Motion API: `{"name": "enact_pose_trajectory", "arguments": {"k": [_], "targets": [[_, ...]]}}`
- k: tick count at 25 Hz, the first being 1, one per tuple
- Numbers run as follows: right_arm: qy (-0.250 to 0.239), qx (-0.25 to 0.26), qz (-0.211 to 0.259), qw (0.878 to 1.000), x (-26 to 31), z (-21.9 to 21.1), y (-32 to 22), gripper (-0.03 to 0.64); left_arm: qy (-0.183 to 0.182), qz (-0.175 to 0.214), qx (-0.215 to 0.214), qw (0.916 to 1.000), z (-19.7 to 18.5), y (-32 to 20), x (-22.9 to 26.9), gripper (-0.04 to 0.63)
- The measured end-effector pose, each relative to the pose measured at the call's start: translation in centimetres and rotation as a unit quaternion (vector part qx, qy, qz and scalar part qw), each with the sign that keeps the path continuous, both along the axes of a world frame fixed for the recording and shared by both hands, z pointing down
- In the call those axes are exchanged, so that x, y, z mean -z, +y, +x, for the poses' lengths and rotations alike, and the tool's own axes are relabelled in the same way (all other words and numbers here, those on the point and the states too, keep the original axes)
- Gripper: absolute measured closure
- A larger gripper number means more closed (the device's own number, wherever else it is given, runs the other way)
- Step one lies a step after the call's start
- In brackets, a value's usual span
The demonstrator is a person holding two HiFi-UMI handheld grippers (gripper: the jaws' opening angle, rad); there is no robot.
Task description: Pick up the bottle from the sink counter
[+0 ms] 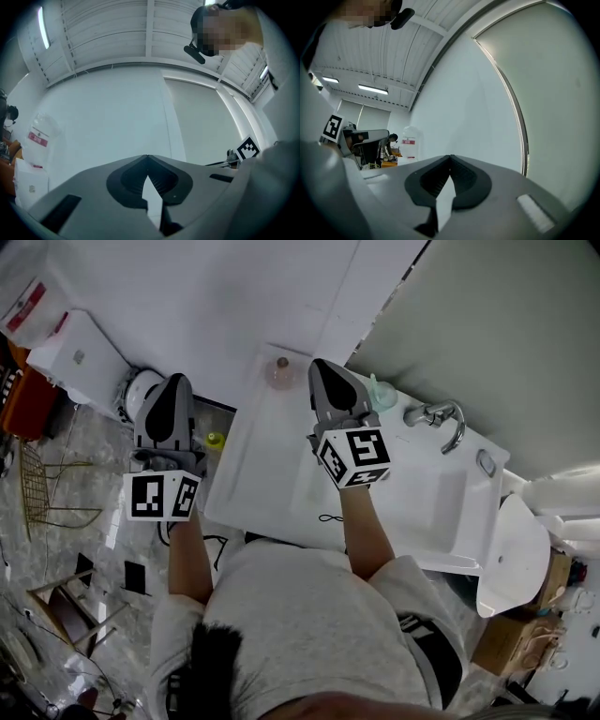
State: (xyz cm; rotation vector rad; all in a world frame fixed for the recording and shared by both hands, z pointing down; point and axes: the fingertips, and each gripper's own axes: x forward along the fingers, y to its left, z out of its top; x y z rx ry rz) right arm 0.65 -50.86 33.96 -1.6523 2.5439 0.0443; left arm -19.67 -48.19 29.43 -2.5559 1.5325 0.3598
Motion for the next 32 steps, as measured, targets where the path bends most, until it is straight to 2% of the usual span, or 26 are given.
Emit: {"name": "enact_pose_trajectory", "arguments": {"k": [10,18,20,27,32], "targets": [[0.01,-0.019,-0.083,0.996,-8.7,-1.7,-6.2,0.606,-0.01,-0.046,-0.046,0.9978,0.3,-6.8,-4.4,0.588],[0.022,-0.048,-0.122,0.991,-14.4,-1.7,-9.7,0.603,-0.015,-0.075,-0.073,0.9944,0.1,-9.8,-7.5,0.588],[0.03,-0.051,-0.133,0.989,-15.9,-1.7,-10.3,0.558,-0.016,-0.083,-0.078,0.9934,0.0,-10.3,-8.1,0.588],[0.047,-0.059,-0.167,0.983,-20.4,-1.6,-12.2,0.515,-0.014,-0.099,-0.088,0.9911,-0.3,-11.7,-9.9,0.588],[0.068,-0.073,-0.175,0.979,-22.7,-1.6,-13.0,0.444,-0.012,-0.111,-0.093,0.9894,-0.7,-12.2,-11.1,0.588]]}}
